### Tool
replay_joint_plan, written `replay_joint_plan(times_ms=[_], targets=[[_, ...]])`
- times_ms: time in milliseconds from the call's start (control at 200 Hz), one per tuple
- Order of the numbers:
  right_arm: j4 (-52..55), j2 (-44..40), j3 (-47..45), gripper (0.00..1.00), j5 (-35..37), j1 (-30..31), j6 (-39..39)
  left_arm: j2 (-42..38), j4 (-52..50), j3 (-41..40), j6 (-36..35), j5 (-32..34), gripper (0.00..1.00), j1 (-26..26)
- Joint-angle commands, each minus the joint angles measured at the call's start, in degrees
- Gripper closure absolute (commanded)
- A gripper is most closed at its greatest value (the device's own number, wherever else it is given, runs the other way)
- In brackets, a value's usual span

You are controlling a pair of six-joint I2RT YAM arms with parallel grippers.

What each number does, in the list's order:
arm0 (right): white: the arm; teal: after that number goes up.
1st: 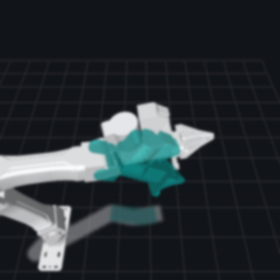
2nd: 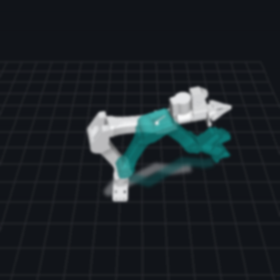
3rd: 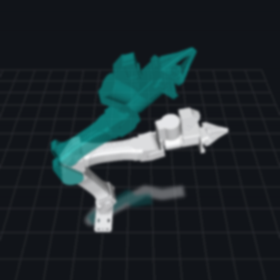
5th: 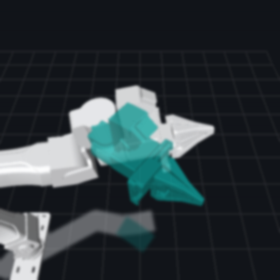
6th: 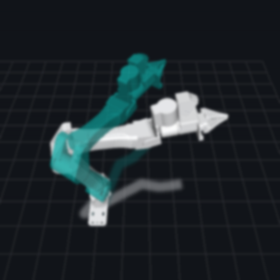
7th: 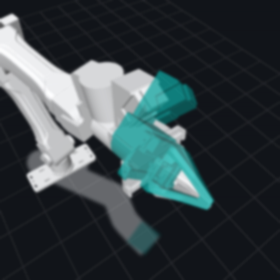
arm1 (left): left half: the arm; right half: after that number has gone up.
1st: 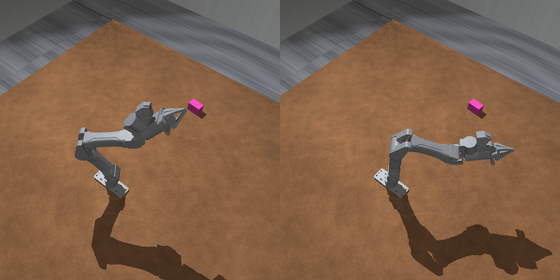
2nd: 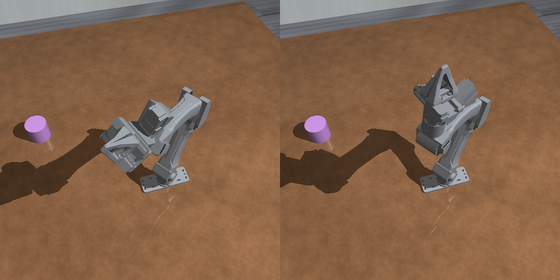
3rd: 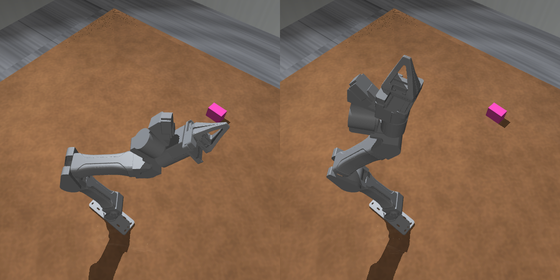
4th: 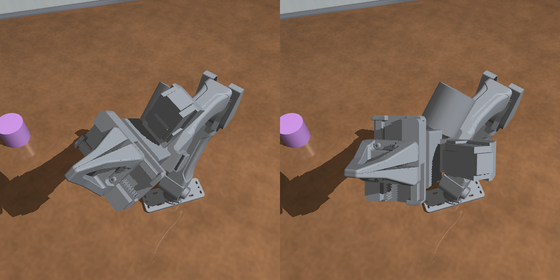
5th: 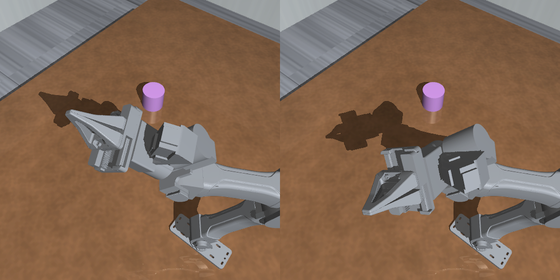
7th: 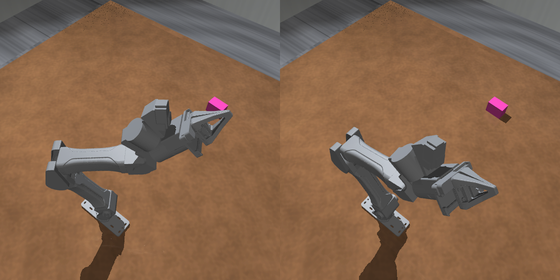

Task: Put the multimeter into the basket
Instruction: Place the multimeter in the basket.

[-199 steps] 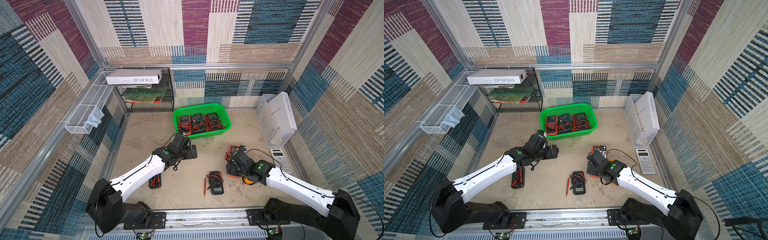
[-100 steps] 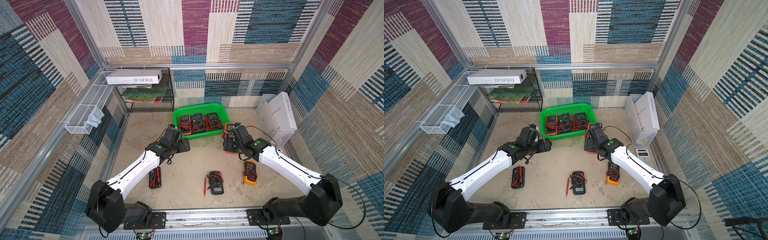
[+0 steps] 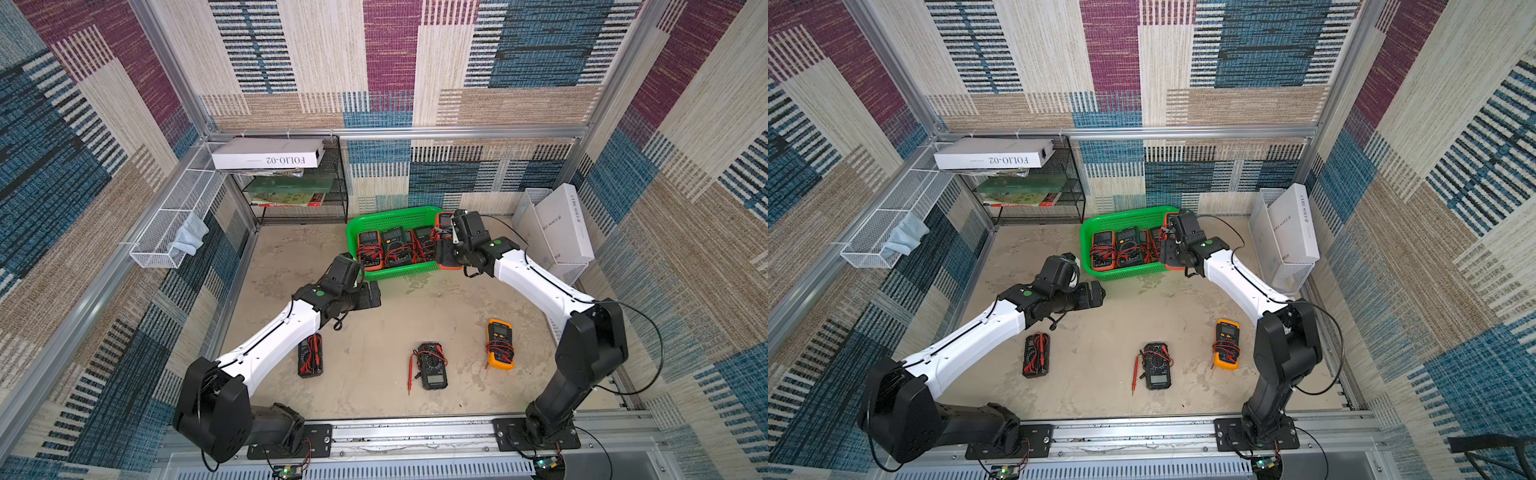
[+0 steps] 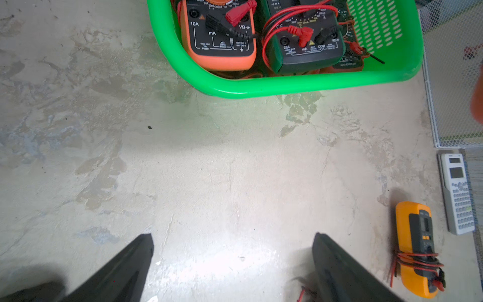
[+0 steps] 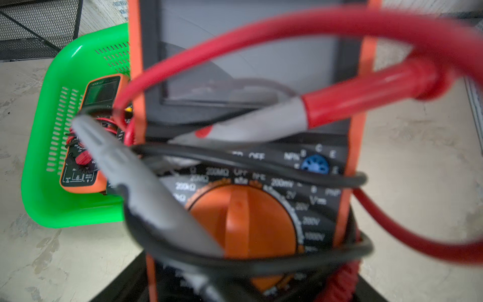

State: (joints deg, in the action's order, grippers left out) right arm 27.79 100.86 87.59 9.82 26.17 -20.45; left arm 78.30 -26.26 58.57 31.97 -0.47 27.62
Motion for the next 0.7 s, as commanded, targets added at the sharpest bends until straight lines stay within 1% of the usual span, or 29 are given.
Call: replay_joint_plan(times_ms=[0,486,696], targets=[[-1.6,4.0,5.4,0.78,-1.4,-0.5,3.0,-0.6,-0.4,-0.4,-0.1,-1.1,0.0,0.0],[4.3,23.9,27.1,0.78,-1.8,-0.9,7.4,-4.1,-2.5,-1.2,0.6,-1.1,0.0,0.0],[6.8,30.1,33.2,0.77,-2.3,-1.0,8.5,-6.4,-4.1,-1.3,0.9,-0.5,0.0,0.0]])
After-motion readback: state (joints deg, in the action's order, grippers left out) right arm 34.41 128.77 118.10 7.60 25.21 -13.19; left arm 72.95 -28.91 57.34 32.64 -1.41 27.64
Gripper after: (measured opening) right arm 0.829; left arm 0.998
